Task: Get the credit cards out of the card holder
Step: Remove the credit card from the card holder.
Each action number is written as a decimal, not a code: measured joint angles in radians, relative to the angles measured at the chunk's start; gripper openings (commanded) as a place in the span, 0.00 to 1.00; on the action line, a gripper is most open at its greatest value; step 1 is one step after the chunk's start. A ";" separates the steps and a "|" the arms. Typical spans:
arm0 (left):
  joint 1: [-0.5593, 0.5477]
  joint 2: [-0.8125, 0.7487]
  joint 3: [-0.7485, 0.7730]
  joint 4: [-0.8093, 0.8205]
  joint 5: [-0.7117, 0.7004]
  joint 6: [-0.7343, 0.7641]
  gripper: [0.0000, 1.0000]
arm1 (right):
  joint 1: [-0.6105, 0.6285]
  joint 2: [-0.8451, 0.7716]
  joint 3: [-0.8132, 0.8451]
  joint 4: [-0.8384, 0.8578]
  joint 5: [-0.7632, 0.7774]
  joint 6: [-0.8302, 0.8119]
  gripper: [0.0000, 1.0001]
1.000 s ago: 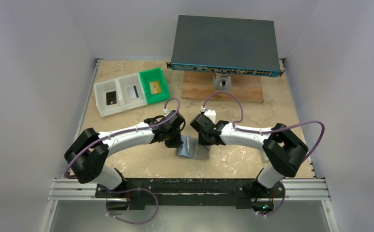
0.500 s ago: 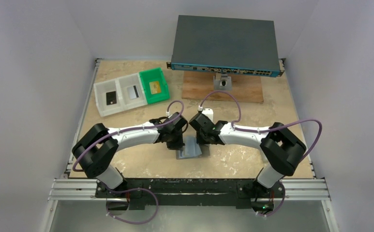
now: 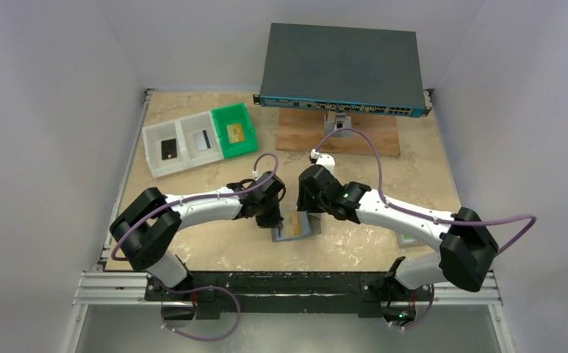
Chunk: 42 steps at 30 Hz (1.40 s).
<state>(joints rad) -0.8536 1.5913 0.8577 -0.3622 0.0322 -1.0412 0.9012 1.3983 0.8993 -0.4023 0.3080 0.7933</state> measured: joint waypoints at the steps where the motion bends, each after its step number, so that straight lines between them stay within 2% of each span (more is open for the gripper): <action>1: 0.000 0.000 -0.001 0.003 0.001 0.000 0.00 | 0.000 -0.015 0.003 -0.005 0.000 0.000 0.40; 7: 0.000 0.000 -0.003 0.007 0.002 -0.014 0.00 | 0.016 -0.048 0.005 0.011 -0.047 0.010 0.27; 12: 0.000 0.000 -0.003 0.007 0.002 -0.014 0.00 | 0.031 -0.009 -0.005 0.070 -0.118 0.027 0.24; 17: 0.000 0.000 -0.003 0.007 0.002 -0.014 0.00 | 0.022 0.037 -0.071 0.140 -0.183 0.053 0.26; 25: 0.000 0.000 -0.003 0.007 0.002 -0.014 0.00 | -0.048 0.066 -0.222 0.264 -0.264 0.083 0.40; 32: -0.001 0.000 -0.003 0.007 0.003 -0.013 0.00 | -0.126 0.045 -0.341 0.484 -0.394 0.107 0.39; 37: -0.001 0.000 -0.003 0.002 0.005 -0.012 0.00 | -0.149 0.082 -0.385 0.634 -0.468 0.134 0.33; 42: -0.001 0.000 -0.003 -0.003 0.006 -0.011 0.00 | -0.187 0.109 -0.435 0.762 -0.532 0.164 0.32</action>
<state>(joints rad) -0.8543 1.5913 0.8543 -0.3649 0.0383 -1.0523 0.7143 1.5074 0.4641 0.3599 -0.2241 0.9569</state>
